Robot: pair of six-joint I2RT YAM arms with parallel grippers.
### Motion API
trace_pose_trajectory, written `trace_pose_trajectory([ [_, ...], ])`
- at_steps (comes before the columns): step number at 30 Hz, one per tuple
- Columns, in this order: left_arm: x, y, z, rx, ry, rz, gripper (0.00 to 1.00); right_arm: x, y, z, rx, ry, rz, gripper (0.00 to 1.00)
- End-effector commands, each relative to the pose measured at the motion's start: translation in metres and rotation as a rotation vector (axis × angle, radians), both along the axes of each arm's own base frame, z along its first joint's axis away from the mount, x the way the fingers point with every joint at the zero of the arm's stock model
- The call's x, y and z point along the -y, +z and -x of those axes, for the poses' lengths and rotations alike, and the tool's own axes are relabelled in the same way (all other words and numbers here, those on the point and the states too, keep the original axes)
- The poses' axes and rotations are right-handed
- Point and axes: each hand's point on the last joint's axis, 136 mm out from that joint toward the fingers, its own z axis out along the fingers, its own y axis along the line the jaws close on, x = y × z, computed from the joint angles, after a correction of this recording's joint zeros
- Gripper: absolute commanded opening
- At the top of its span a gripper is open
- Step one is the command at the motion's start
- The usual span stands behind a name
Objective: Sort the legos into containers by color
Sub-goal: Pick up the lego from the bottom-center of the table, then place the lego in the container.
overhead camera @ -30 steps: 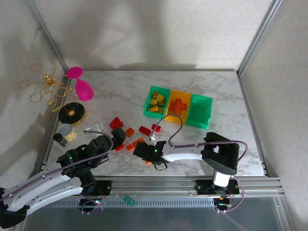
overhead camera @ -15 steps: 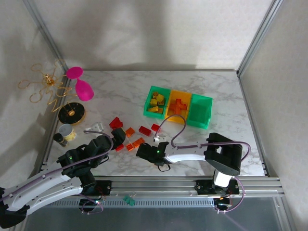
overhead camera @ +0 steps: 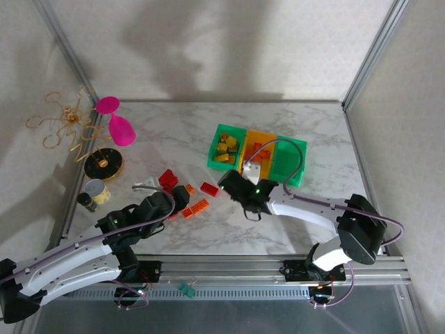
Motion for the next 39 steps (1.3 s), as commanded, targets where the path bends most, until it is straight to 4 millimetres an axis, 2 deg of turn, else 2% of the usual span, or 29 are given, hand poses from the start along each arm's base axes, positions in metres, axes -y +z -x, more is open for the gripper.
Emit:
trace_pose_trajectory([
  [1, 0.015, 0.013, -0.010, 0.019, 0.008, 0.069, 1.00, 0.004, 0.031, -0.047, 0.110, 0.031, 0.020, 0.31],
  [6, 0.033, 0.018, -0.024, 0.034, -0.023, 0.049, 1.00, 0.016, 0.045, -0.105, 0.170, 0.012, 0.080, 0.32],
  [9, 0.050, 0.019, -0.031, 0.048, -0.056, 0.084, 1.00, 0.035, 0.038, -0.143, 0.174, -0.038, 0.091, 0.32],
  [12, 0.055, 0.020, -0.038, 0.053, -0.051, 0.064, 1.00, 0.041, 0.024, -0.171, 0.146, -0.044, 0.077, 0.32],
  [16, 0.062, 0.024, -0.043, 0.056, -0.063, 0.050, 1.00, 0.035, 0.023, -0.196, 0.166, -0.023, 0.132, 0.43],
  [19, 0.062, 0.025, -0.044, 0.055, -0.065, 0.041, 1.00, 0.032, 0.026, -0.200, 0.166, -0.017, 0.138, 0.51],
  [23, 0.055, 0.026, -0.041, 0.063, -0.048, 0.042, 1.00, 0.033, 0.040, -0.189, 0.185, -0.004, 0.101, 0.58],
  [27, 0.042, 0.029, -0.037, 0.072, -0.017, 0.039, 1.00, 0.024, 0.057, -0.163, 0.207, 0.051, 0.083, 0.62],
  [30, 0.032, 0.030, -0.032, 0.074, 0.001, 0.041, 1.00, 0.013, 0.063, -0.138, 0.205, 0.099, 0.065, 0.64],
  [36, 0.009, 0.026, -0.019, 0.067, 0.044, 0.051, 1.00, -0.025, 0.055, -0.081, 0.169, 0.256, 0.023, 0.73],
  [39, -0.003, 0.020, -0.012, 0.052, 0.068, 0.049, 1.00, -0.044, 0.038, -0.055, 0.110, 0.340, -0.011, 0.77],
])
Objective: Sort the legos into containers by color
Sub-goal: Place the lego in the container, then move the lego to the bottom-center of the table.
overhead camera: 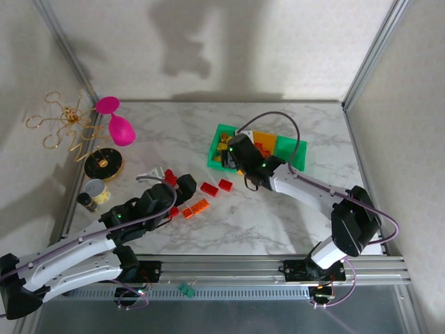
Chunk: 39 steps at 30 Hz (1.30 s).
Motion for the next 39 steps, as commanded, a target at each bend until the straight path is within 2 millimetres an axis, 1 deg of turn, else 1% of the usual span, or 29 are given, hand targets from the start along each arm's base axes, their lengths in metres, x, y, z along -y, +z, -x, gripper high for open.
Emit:
trace_pose_trajectory([
  [1, -0.027, -0.020, 0.009, -0.051, 0.081, -0.047, 1.00, -0.016, -0.021, 0.031, -0.083, 0.086, -0.005, 0.78],
  [4, -0.039, -0.026, 0.016, -0.065, 0.111, -0.049, 1.00, -0.038, -0.036, 0.058, -0.108, 0.168, 0.004, 0.81],
  [9, -0.056, -0.033, 0.025, -0.087, 0.158, -0.054, 1.00, -0.069, -0.070, 0.097, -0.211, 0.245, -0.009, 0.84],
  [12, -0.064, -0.036, 0.029, -0.094, 0.176, -0.054, 1.00, -0.085, -0.082, 0.113, -0.216, 0.259, -0.011, 0.86],
  [14, -0.066, -0.036, 0.031, -0.093, 0.181, -0.048, 1.00, -0.098, -0.091, 0.122, -0.251, 0.278, -0.036, 0.87],
  [18, -0.069, -0.036, 0.033, -0.092, 0.184, -0.042, 1.00, -0.115, -0.112, 0.133, -0.303, 0.270, -0.020, 0.91],
  [20, -0.070, -0.036, 0.033, -0.095, 0.186, -0.046, 1.00, -0.116, -0.122, 0.132, -0.315, 0.239, -0.001, 0.93],
  [22, -0.070, -0.037, 0.034, -0.097, 0.186, -0.049, 1.00, -0.116, -0.128, 0.129, -0.323, 0.201, 0.006, 0.95],
  [25, -0.070, -0.037, 0.033, -0.094, 0.186, -0.047, 1.00, -0.117, -0.130, 0.123, -0.320, 0.147, 0.003, 0.98],
  [26, -0.069, -0.036, 0.033, -0.092, 0.184, -0.046, 1.00, -0.114, -0.131, 0.120, -0.314, 0.109, 0.012, 0.99],
  [28, -0.069, -0.037, 0.033, -0.092, 0.183, -0.048, 1.00, -0.110, -0.132, 0.113, -0.301, 0.056, 0.024, 0.98],
  [30, -0.070, -0.037, 0.033, -0.092, 0.183, -0.052, 1.00, -0.110, -0.132, 0.107, -0.286, 0.016, 0.027, 0.99],
  [33, -0.070, -0.037, 0.033, -0.091, 0.182, -0.053, 1.00, -0.105, -0.139, 0.100, -0.278, -0.052, 0.063, 0.98],
  [35, -0.070, -0.036, 0.033, -0.091, 0.182, -0.050, 1.00, -0.098, -0.143, 0.098, -0.274, -0.102, 0.082, 0.99],
  [39, -0.073, -0.035, 0.034, -0.090, 0.194, -0.057, 1.00, -0.092, -0.151, 0.103, -0.279, -0.106, 0.076, 0.99],
])
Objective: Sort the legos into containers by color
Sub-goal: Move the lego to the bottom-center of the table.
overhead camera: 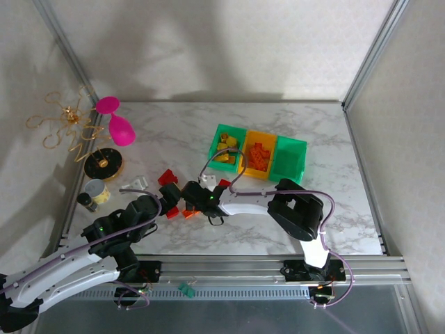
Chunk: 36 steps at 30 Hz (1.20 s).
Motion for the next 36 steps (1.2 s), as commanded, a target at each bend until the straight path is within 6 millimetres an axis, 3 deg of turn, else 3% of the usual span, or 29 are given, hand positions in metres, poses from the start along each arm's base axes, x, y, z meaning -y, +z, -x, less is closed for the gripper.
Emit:
trace_pose_trajectory([
  [1, -0.028, -0.022, 0.010, -0.081, 0.125, -0.033, 1.00, 0.014, -0.009, 0.002, 0.008, -0.061, 0.043, 0.98],
  [4, -0.027, -0.021, 0.009, -0.078, 0.123, -0.029, 1.00, 0.022, -0.016, 0.010, -0.007, -0.072, 0.071, 0.98],
  [10, -0.025, -0.020, 0.009, -0.081, 0.118, -0.021, 1.00, 0.046, -0.010, 0.026, -0.010, -0.078, 0.108, 0.95],
  [17, -0.021, -0.016, 0.009, -0.080, 0.107, -0.011, 1.00, 0.083, -0.008, 0.045, -0.046, -0.072, 0.155, 0.85],
  [23, -0.019, -0.015, 0.008, -0.080, 0.102, 0.003, 1.00, 0.073, -0.017, 0.065, -0.118, -0.009, 0.115, 0.73],
  [27, -0.019, -0.015, 0.009, -0.083, 0.100, 0.003, 1.00, 0.064, -0.016, 0.074, -0.117, -0.004, 0.128, 0.73],
  [32, -0.020, -0.015, 0.009, -0.084, 0.101, -0.002, 1.00, 0.070, -0.017, 0.079, -0.132, -0.035, 0.123, 0.81],
  [36, -0.017, -0.014, 0.009, -0.084, 0.093, 0.006, 1.00, 0.079, -0.018, 0.083, -0.145, -0.050, 0.124, 0.70],
])
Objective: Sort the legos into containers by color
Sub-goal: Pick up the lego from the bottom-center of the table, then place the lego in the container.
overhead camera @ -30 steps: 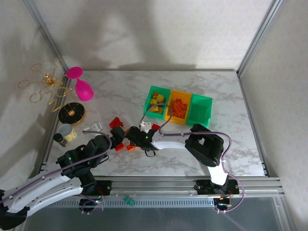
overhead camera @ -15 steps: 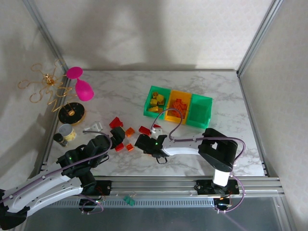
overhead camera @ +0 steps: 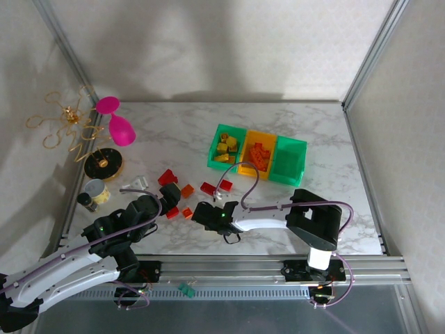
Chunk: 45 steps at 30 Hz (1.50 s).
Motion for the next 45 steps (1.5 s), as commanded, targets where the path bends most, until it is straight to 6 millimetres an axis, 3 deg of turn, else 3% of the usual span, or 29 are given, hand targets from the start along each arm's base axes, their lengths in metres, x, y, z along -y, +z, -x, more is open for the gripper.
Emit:
trace_pose_trajectory([
  [1, -0.018, -0.013, 0.009, -0.081, 0.093, 0.009, 1.00, 0.021, -0.006, 0.012, -0.040, -0.031, 0.045, 0.68],
  [5, -0.011, -0.016, 0.008, -0.084, 0.068, 0.021, 1.00, 0.033, -0.004, 0.011, -0.018, -0.037, 0.073, 0.54],
  [15, -0.007, -0.016, 0.006, -0.099, 0.058, 0.004, 1.00, 0.016, 0.005, 0.003, 0.020, 0.011, 0.022, 0.34],
  [23, -0.002, -0.009, 0.004, -0.073, 0.044, 0.025, 1.00, 0.026, 0.058, -0.024, 0.138, -0.005, -0.040, 0.34],
  [29, 0.010, -0.004, -0.003, -0.063, 0.012, 0.017, 1.00, 0.051, 0.105, -0.077, 0.255, -0.059, -0.072, 0.34],
  [33, 0.022, -0.004, -0.010, -0.061, -0.012, 0.012, 1.00, 0.070, 0.130, -0.126, 0.323, -0.099, -0.051, 0.35],
  [42, 0.058, 0.003, -0.029, -0.048, -0.078, 0.038, 1.00, 0.103, 0.138, -0.230, 0.368, -0.200, -0.039, 0.34],
  [45, 0.068, 0.004, -0.033, -0.052, -0.100, 0.026, 1.00, 0.108, 0.130, -0.257, 0.349, -0.205, -0.019, 0.38],
])
